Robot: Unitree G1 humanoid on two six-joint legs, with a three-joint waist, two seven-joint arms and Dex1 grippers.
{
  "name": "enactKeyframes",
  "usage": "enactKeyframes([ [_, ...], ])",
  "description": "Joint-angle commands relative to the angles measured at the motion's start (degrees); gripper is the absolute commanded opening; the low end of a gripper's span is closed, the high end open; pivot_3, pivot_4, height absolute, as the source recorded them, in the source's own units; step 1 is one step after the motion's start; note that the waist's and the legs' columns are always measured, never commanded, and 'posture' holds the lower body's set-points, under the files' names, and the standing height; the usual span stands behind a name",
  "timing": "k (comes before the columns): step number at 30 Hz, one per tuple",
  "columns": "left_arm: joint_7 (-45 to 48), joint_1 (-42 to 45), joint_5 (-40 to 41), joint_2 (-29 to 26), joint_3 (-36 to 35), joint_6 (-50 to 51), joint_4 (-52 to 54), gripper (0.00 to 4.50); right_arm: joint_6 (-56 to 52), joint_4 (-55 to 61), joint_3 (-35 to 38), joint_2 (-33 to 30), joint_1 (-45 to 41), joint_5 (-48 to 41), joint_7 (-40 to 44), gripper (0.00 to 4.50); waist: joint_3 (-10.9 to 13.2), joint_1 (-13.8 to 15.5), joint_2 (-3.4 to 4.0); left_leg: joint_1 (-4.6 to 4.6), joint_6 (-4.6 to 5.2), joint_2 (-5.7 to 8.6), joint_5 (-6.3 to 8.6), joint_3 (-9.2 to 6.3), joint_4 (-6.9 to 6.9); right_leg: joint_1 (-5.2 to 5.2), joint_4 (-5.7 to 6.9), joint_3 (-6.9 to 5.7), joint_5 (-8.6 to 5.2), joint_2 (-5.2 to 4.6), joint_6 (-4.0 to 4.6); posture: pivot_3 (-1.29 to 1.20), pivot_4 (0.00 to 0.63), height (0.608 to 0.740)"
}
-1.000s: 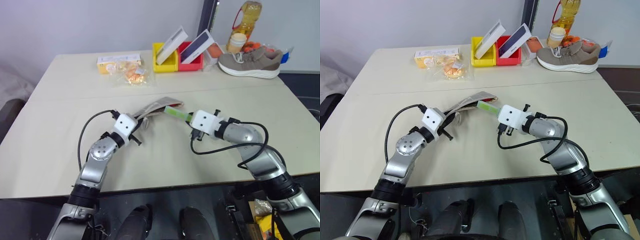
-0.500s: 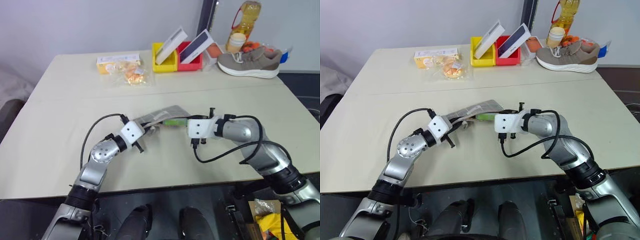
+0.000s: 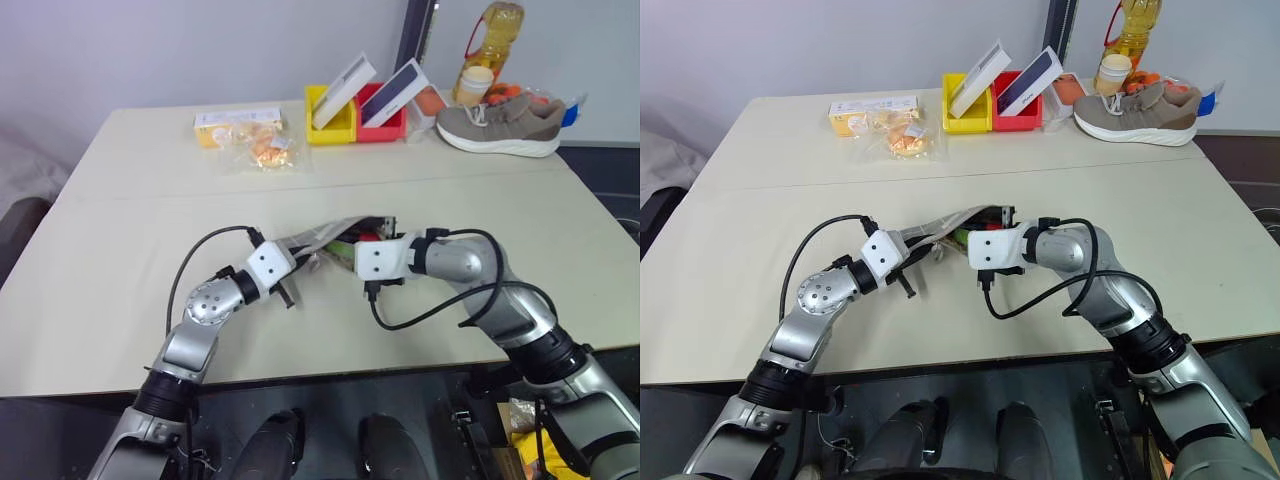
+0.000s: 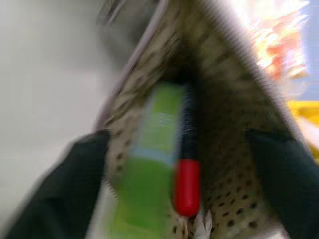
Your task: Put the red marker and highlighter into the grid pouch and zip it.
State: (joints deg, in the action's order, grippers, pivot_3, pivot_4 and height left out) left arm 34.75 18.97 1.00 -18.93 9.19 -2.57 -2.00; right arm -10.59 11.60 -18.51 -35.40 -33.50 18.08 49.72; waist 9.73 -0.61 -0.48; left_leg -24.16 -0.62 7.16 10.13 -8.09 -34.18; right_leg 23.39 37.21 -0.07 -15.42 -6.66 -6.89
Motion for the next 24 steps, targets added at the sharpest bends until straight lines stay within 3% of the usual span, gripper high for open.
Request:
enactKeyframes([
  [1, -1.3, 3.3, 3.3, 1.1, -2.8, 3.6, 3.4, 0.00, -0.7, 4.8, 7.0, 1.4, -0.4, -9.0, 0.8, 4.46, 0.0, 0.1, -0.03, 0.00, 0.00, 0.00, 0.00, 0.00, 0.00, 0.00, 0.00, 0.00, 0.00, 0.00, 0.00, 0.00, 0.150, 0.740],
  [7, -1.6, 9.2, 7.9, 3.3, -4.1, 15.7, 2.2, 0.00, -17.0, 10.9, 15.4, 3.9, 0.0, -26.2, 2.9, 4.46, 0.0, 0.0, -0.08, -0.01, 0.01, 0.02, 0.00, -0.05, -0.04, -0.04, 0.00, -0.04, 0.00, 0.01, 0.00, 0.00, 0.150, 0.740],
  [10, -3.4, 12.3, 9.5, 4.8, -5.0, 23.2, 0.7, 0.00, -26.4, 14.1, 16.2, 3.9, 2.9, -32.8, 3.2, 4.46, 0.0, 0.0, -0.10, -0.01, 0.01, 0.01, 0.00, -0.08, -0.04, -0.04, 0.01, -0.05, 0.00, 0.02, -0.01, 0.00, 0.150, 0.740],
  [13, -4.0, 14.1, 12.1, 6.2, -6.1, 28.8, 0.7, 0.00, -29.8, 13.0, 14.7, 6.3, 5.1, -32.6, -1.8, 4.46, 0.0, -0.2, -0.10, -0.01, 0.02, 0.01, 0.00, -0.07, -0.04, -0.03, 0.01, -0.05, 0.00, 0.02, -0.01, 0.00, 0.150, 0.740],
  [18, -4.2, 15.4, 14.8, 8.0, -6.5, 33.7, 2.0, 0.00, -34.8, 9.4, 14.7, 17.6, 5.7, -32.6, -14.2, 4.46, 0.0, -0.3, -0.09, -0.01, 0.01, -0.03, 0.00, -0.06, -0.02, 0.03, 0.07, -0.03, 0.01, 0.07, 0.00, 0.00, 0.150, 0.740],
  [24, -4.5, 15.3, 17.6, 9.0, -7.3, 36.9, 4.0, 0.00, -35.0, 5.3, 11.9, 21.0, 4.9, -31.2, -19.2, 4.46, 0.0, 0.0, -0.10, -0.02, -0.01, 0.07, -0.01, -0.05, -0.06, 0.00, 0.05, -0.01, 0.02, 0.00, -0.02, 0.00, 0.150, 0.740],
])
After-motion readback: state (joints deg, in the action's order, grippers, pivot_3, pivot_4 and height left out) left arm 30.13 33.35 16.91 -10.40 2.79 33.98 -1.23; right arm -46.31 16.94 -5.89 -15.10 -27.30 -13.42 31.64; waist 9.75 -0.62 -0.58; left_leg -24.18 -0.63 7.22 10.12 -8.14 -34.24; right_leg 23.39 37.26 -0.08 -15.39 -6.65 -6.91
